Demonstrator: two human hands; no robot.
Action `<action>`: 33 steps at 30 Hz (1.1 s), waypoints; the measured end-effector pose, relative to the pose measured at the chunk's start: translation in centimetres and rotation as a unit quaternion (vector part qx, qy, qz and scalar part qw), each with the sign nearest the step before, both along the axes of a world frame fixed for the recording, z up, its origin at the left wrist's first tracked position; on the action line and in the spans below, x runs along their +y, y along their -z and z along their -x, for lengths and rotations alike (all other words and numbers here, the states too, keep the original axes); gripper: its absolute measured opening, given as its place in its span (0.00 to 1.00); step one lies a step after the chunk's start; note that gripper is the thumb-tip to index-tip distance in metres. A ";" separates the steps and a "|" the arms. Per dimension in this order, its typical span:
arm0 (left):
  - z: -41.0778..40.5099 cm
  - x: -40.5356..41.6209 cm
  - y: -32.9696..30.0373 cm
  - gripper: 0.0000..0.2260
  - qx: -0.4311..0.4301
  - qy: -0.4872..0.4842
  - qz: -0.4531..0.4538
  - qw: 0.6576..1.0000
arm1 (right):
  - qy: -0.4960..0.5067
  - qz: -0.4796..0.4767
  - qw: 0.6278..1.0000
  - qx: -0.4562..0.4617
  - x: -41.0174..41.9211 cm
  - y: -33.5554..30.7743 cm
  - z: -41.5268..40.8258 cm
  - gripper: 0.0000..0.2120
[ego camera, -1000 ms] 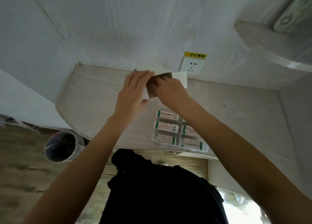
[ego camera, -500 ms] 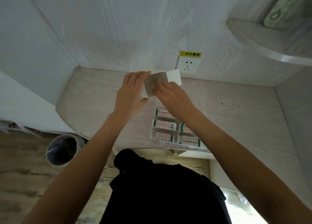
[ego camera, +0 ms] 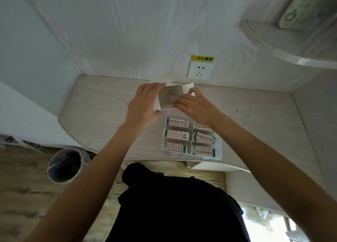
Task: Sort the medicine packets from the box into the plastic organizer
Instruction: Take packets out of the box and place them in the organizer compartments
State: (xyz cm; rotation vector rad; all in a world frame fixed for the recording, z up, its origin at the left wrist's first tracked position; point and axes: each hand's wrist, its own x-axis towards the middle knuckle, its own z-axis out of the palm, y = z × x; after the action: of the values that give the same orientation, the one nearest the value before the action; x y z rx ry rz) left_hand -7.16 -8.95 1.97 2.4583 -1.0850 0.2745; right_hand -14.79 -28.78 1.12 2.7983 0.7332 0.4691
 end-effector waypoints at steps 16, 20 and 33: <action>0.6 -0.3 0.8 0.36 -0.017 0.057 -0.021 0.998 | -0.094 -0.016 0.990 0.102 -1.8 -0.7 0.7 0.15; 0.5 -0.7 0.9 0.36 -0.023 0.071 -0.023 0.997 | -0.070 0.083 0.987 0.119 -1.2 -0.1 -0.4 0.15; 0.4 -0.3 1.3 0.34 0.008 0.051 -0.022 0.998 | -0.102 0.039 0.989 0.095 -3.2 -2.4 -0.1 0.14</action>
State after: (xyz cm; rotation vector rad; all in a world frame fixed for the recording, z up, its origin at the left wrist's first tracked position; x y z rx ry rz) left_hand -7.51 -9.28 0.71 2.4302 -1.2175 0.2012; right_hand -14.69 -31.96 3.54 2.7325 1.0614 0.2007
